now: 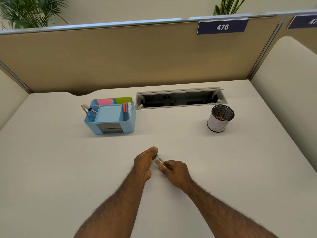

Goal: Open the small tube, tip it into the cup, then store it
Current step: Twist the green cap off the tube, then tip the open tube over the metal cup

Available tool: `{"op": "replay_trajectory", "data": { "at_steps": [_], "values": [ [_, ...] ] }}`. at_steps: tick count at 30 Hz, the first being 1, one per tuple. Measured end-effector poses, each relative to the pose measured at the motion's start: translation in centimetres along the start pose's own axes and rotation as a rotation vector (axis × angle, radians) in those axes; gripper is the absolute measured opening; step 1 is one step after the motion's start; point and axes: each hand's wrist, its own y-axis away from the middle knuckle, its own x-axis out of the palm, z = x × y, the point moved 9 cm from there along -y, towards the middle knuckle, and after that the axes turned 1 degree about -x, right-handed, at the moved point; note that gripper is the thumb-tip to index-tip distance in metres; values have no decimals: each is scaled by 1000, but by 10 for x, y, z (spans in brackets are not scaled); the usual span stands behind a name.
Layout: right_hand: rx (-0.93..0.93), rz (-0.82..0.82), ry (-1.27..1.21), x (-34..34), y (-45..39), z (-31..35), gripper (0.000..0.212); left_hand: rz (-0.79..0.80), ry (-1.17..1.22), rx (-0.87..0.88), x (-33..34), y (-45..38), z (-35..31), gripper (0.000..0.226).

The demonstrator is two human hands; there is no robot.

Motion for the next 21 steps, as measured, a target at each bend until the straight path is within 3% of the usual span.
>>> {"op": "replay_trajectory", "data": {
  "at_steps": [4, 10, 16, 21],
  "values": [
    [8, -10, -126, -8, 1, -2, 19, 1, 15, -26, 1, -1, 0, 11],
    [-18, -101, -284, -32, -8, 1, 26, -22, 46, -53, 2, -4, 3, 15],
    [-54, -373, -490, -109, -33, 6, 26, -23, 44, -79, 1, -7, 6, 17],
    [-53, -691, -512, -199, -43, 1, 41, -24, 58, -40, 1, -8, 6, 32]
  ]
}}
